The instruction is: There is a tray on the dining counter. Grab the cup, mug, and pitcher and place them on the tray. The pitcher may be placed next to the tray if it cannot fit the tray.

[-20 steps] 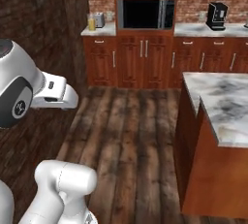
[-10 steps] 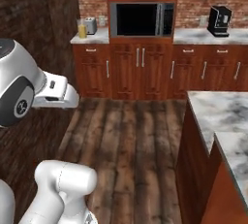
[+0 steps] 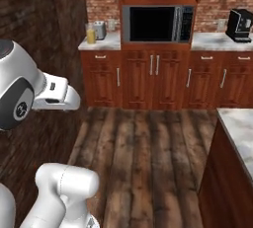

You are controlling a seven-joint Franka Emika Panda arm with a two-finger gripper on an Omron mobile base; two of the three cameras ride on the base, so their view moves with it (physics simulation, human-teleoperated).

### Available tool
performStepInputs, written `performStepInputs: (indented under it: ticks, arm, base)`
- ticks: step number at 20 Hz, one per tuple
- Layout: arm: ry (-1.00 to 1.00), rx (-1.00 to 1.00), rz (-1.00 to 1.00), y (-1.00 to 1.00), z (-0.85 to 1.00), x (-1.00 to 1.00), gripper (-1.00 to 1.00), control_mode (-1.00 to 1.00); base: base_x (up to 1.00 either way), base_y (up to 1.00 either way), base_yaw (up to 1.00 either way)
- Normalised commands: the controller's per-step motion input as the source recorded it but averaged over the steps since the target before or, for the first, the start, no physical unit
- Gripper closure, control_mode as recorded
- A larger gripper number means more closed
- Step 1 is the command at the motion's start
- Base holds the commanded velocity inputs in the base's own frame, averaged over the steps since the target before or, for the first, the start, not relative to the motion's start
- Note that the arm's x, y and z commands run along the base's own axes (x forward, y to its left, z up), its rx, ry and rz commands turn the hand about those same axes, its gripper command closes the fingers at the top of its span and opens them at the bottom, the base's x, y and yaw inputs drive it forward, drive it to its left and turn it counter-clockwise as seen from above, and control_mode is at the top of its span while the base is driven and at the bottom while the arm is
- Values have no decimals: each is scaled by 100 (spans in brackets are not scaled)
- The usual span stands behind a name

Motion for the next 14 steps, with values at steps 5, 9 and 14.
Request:
performStepInputs:
  ticks: [5, 9, 14]
  arm:
    - [0, 0, 0, 0, 0, 0, -100, 100]
    - [0, 0, 0, 0, 0, 0, -100, 100]
    - [0, 0, 0, 0, 0, 0, -100, 100]
  base:
    - [96, 28, -2]
    - [95, 0, 0]
    - [82, 0, 0]
